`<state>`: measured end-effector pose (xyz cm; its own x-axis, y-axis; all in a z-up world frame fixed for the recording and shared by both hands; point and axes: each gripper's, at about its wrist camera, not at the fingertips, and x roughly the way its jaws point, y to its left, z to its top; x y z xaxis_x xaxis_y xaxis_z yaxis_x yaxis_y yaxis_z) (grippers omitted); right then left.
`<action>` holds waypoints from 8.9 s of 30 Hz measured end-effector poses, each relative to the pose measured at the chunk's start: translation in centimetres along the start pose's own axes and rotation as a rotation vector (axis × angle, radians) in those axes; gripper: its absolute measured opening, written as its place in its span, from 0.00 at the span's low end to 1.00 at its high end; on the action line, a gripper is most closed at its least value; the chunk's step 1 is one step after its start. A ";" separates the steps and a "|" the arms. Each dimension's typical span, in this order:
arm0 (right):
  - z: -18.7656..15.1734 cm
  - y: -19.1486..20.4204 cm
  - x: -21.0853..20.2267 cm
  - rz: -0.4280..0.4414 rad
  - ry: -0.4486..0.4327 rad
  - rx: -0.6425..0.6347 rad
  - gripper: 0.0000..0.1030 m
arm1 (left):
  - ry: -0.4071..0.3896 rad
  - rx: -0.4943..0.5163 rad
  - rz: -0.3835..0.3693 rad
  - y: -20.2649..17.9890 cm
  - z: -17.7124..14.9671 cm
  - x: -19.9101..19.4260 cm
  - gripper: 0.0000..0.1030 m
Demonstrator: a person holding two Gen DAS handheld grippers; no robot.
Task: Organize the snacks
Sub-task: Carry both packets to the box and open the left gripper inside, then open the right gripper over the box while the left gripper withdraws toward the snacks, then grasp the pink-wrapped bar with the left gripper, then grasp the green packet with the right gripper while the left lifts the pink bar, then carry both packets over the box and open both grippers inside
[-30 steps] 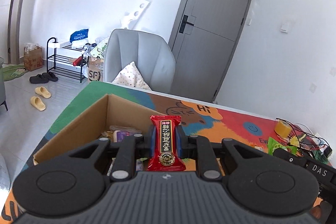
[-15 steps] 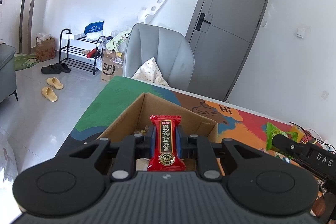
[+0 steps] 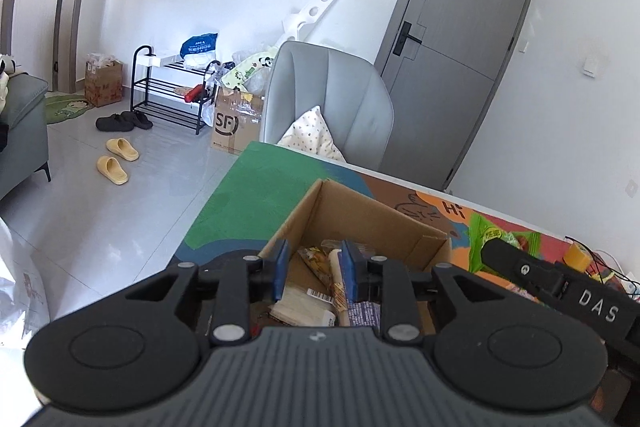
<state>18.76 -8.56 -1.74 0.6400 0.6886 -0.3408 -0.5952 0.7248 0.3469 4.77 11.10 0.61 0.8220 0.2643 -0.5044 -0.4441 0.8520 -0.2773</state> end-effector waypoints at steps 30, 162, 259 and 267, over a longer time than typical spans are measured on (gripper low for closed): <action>-0.9 -2.8 -2.6 -0.097 -0.030 0.071 0.88 | -0.018 0.055 0.020 -3.7 -1.0 -0.2 0.90; -2.7 -24.9 1.1 -0.373 0.064 0.382 0.26 | 0.203 0.189 -0.147 -19.6 -9.5 13.3 0.43; 0.8 -1.0 3.4 0.036 0.018 0.098 0.26 | -0.046 -0.095 0.044 1.0 0.1 3.0 0.46; -0.3 1.6 3.3 0.078 0.081 0.069 0.26 | -0.060 -0.121 0.071 2.8 0.7 1.9 0.53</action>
<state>19.72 -5.13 -2.56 0.5500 0.7442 -0.3790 -0.6053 0.6679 0.4331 5.33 14.32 -0.50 0.8052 0.3515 -0.4776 -0.5387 0.7703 -0.3413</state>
